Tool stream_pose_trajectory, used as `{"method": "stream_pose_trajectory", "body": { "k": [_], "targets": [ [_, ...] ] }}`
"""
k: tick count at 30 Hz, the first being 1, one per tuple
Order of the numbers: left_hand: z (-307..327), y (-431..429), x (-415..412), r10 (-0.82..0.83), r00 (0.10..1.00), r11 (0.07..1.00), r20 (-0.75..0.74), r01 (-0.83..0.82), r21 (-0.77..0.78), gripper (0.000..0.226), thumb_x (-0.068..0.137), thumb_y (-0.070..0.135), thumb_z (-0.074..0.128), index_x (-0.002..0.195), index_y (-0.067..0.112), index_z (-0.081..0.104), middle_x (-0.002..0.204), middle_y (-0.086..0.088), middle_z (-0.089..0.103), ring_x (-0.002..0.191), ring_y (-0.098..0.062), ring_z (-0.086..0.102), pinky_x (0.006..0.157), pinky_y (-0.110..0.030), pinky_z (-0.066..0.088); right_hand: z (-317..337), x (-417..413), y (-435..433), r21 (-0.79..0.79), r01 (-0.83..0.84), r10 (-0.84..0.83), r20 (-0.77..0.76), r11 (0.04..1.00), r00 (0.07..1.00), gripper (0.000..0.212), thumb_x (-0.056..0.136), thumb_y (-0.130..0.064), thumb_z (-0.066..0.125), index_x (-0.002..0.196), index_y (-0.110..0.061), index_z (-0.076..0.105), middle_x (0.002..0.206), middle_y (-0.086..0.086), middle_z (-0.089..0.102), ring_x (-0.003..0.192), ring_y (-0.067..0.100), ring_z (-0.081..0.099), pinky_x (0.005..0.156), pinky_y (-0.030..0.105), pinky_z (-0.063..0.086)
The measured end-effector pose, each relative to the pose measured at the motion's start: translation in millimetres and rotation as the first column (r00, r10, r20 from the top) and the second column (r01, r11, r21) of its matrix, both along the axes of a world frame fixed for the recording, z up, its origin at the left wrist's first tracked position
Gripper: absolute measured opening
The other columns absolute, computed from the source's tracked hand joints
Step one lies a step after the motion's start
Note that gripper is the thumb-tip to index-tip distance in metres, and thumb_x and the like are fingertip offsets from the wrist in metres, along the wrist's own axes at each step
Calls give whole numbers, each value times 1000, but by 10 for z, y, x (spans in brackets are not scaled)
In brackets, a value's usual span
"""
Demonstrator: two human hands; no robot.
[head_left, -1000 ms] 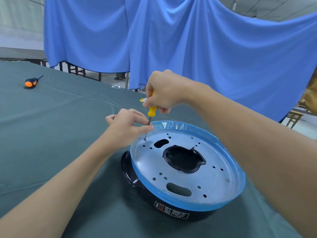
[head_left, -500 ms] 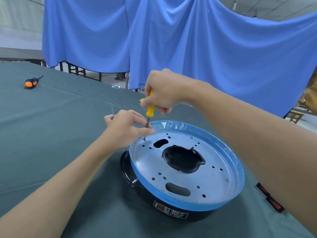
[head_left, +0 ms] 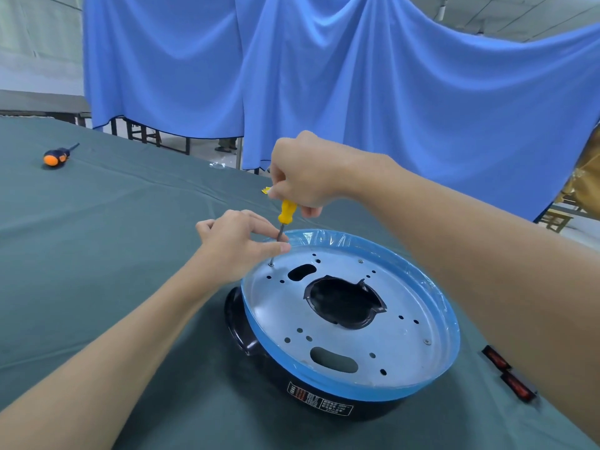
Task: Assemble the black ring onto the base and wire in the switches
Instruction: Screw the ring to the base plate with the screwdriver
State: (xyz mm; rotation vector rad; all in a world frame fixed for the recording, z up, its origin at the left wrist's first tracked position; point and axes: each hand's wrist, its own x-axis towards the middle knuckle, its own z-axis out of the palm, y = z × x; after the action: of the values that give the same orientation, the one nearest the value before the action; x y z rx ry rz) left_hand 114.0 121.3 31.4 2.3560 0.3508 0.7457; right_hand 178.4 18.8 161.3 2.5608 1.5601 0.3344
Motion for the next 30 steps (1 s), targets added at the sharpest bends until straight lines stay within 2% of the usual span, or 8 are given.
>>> {"method": "stream_pose_trajectory", "body": {
  "k": [4,8,16,20,22,25,27,30],
  "targets": [
    [14,-2,5,41,999,999,24,-40,-26,10,75,50,76,71,43,71,103,20,64,110,2,47,80,-30,15,-48,19,25,-9,10,-10,-24,1000,1000,32,100,-26,43,69,-17,41,45,2,62,54,10,63,65,33,57],
    [-13,29,12,-27,999,999,17,27,-32,14,84,43,71,82,32,79,97,25,61,114,3,45,79,-28,12,28,-25,2,-16,7,-8,-112,1000,994,29,88,-41,62,81,-14,62,52,-2,66,52,15,69,58,25,54],
    [17,-21,-12,-24,1000,1000,-10,24,13,13,85,46,70,82,34,74,101,22,61,111,-4,48,76,-27,12,-54,-28,23,-12,105,-106,-147,994,984,29,86,-15,48,57,-14,50,43,-3,59,45,18,52,56,21,50],
    [147,-21,-19,-27,995,998,99,21,53,14,73,45,81,67,40,69,90,10,71,96,-12,57,98,-37,29,-92,-100,89,-21,164,-165,-176,986,970,30,88,-4,37,61,-14,47,30,-6,50,26,9,46,29,11,33],
    [160,-27,2,-57,988,998,144,62,-31,27,71,36,85,53,39,65,57,4,61,63,-14,45,73,-21,36,-68,-118,102,-57,194,-201,-212,979,956,30,90,-4,34,66,-13,49,33,-6,53,24,6,47,28,10,33],
    [137,-45,24,-88,983,984,161,111,-139,18,72,25,86,57,23,75,45,-5,49,51,-12,27,47,-16,25,2,-111,77,-103,201,-219,-220,974,950,25,93,-17,42,71,-13,54,50,-3,66,37,9,59,46,14,48],
    [120,-11,28,-97,986,987,134,112,-113,10,74,25,84,70,17,80,62,-11,69,58,-25,43,56,-8,30,81,-100,17,-116,124,-149,-248,985,957,19,90,-30,57,84,-13,62,66,0,71,51,12,69,59,21,55],
    [88,50,6,-129,982,981,142,147,-125,8,81,24,78,74,27,79,76,8,76,85,-26,66,100,-8,22,148,-26,-48,-144,-30,-13,-289,989,957,7,85,-22,68,91,-18,67,69,-2,72,57,5,69,58,17,52]
  ]
}}
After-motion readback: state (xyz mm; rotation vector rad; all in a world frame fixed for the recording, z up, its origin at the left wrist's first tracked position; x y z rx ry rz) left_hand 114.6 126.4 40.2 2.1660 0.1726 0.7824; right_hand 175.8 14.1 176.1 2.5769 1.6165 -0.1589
